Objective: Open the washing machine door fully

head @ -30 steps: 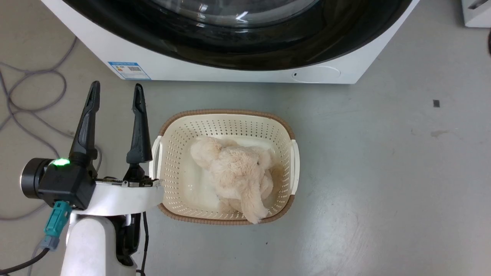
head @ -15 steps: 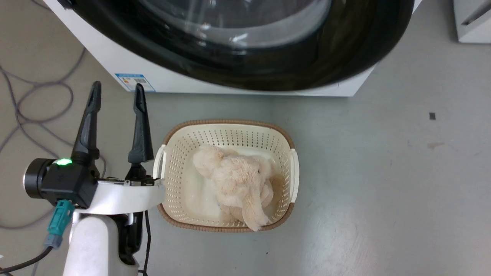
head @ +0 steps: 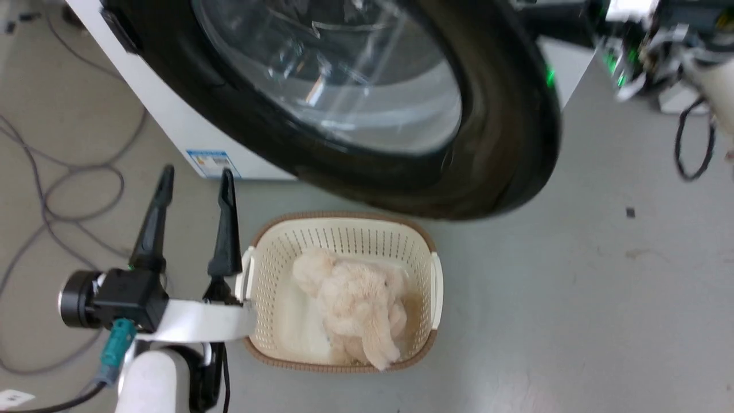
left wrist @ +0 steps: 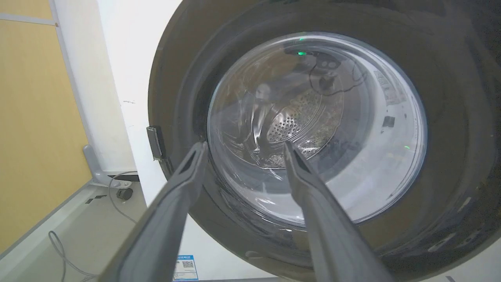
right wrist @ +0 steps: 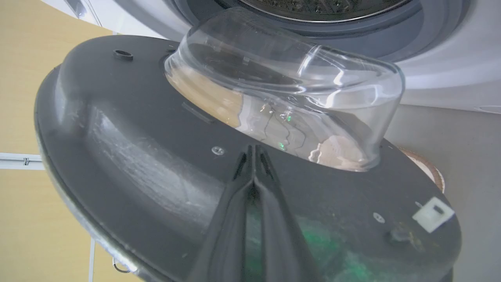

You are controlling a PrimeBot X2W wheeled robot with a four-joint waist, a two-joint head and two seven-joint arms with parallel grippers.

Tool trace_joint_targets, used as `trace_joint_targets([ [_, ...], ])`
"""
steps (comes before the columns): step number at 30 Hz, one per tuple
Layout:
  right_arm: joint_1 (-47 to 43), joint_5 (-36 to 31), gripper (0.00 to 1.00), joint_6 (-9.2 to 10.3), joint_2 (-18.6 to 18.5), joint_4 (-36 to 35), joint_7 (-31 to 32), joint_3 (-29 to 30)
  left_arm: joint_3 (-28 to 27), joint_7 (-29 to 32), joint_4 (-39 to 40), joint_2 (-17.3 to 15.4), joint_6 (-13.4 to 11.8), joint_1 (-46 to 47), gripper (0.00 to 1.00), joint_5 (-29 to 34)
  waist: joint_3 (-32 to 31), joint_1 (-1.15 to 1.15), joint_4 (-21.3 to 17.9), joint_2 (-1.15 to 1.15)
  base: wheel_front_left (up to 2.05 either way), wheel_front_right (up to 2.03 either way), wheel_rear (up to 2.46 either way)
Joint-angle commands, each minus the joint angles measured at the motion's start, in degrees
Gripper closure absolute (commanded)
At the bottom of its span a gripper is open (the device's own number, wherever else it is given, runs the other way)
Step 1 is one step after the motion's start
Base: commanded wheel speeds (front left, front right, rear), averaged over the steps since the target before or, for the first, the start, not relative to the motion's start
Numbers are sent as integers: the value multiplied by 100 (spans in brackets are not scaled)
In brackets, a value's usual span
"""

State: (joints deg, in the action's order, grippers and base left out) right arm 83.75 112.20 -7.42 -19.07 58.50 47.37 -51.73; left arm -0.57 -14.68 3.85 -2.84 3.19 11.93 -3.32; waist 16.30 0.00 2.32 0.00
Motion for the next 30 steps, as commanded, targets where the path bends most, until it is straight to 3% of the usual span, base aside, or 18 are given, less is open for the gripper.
trace_joint_targets([
  [1, -239, 72, 100, -7, -24, -118, 42, -25, 10, -32, -40, -4, -4, -109, 0, 53, -200, 0, 17, 0, 0, 0, 0],
  [11, -1360, 509, 100, -7, -250, -1295, 44, -248, 134, -32, -300, -21, 32, -642, 0, 214, -793, 0, 74, 0, 0, 0, 0],
  [16, -1843, 721, 100, -7, -349, -2169, -135, -683, 194, -32, -433, -49, 47, -900, 0, 252, -982, 0, 77, 0, 0, 0, 0],
  [30, -2185, 1164, 100, -7, -509, -3581, -939, -1421, 303, -32, -655, -77, 40, -1040, 0, 259, -1088, 0, 91, 0, 0, 0, 0],
])
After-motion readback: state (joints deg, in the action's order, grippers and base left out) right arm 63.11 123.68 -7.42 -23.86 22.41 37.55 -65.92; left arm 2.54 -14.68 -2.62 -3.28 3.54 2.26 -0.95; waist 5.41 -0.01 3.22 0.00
